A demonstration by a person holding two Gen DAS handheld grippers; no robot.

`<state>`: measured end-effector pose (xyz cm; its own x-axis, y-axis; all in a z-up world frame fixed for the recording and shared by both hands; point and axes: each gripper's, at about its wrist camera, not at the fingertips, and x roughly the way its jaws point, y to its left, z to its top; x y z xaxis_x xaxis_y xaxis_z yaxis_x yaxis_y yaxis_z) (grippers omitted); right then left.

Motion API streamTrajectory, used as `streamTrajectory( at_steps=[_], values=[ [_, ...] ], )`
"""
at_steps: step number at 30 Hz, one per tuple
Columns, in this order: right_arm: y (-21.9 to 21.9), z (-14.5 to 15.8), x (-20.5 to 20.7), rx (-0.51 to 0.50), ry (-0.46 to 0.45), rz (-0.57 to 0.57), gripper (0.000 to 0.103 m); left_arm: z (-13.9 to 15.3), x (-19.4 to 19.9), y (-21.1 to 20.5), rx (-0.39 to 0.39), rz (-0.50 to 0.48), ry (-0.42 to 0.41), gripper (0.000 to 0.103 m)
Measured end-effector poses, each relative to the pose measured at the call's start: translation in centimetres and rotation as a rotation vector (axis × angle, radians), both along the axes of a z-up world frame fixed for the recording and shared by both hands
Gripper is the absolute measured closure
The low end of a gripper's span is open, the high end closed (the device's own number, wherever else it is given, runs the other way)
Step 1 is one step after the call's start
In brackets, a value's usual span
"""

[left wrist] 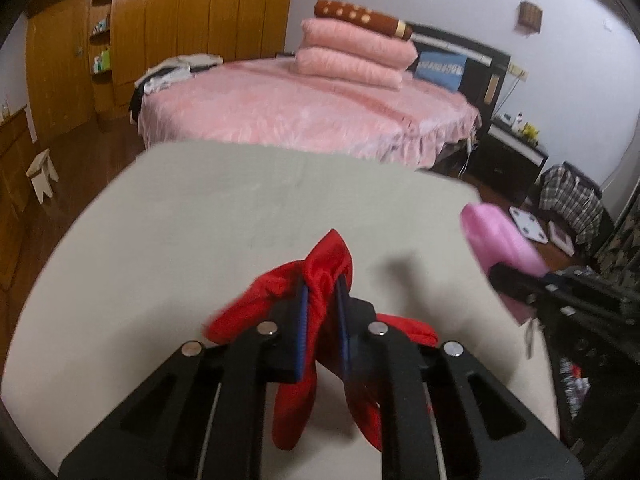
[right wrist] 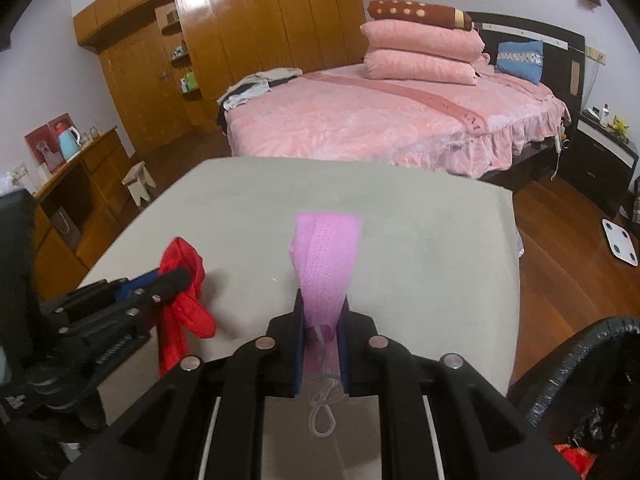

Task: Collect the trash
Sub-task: 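Carry the red glove and pink mask over the bin with both grippers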

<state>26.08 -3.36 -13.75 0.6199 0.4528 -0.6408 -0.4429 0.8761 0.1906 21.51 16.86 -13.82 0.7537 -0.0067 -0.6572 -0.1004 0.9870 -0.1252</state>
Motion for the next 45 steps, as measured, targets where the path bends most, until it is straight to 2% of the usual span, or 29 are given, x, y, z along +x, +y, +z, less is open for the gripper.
streamTrajectory(
  at_steps=[11,19,29,45],
  values=[
    [-2.4,4.3,-3.6,0.042,-0.072,0.019,0.089,6.3,-4.6,-3.1,0.028,-0.030,-0.097,0.091],
    [-5.8,7.0,-6.8,0.038,-0.123,-0.002,0.089,8.7,-7.0,-5.8,0.011,-0.067,-0.138,0.091],
    [-10.5,9.0,-10.3,0.038,-0.173,-0.071,0.089,10.8,-9.3,-11.1,0.008,-0.148,-0.192,0.091],
    [-19.5,10.2,-14.7,0.024,-0.210,-0.243,0.088,11.3,-11.2,-19.0,0.000,-0.309,-0.218,0.091]
  ],
)
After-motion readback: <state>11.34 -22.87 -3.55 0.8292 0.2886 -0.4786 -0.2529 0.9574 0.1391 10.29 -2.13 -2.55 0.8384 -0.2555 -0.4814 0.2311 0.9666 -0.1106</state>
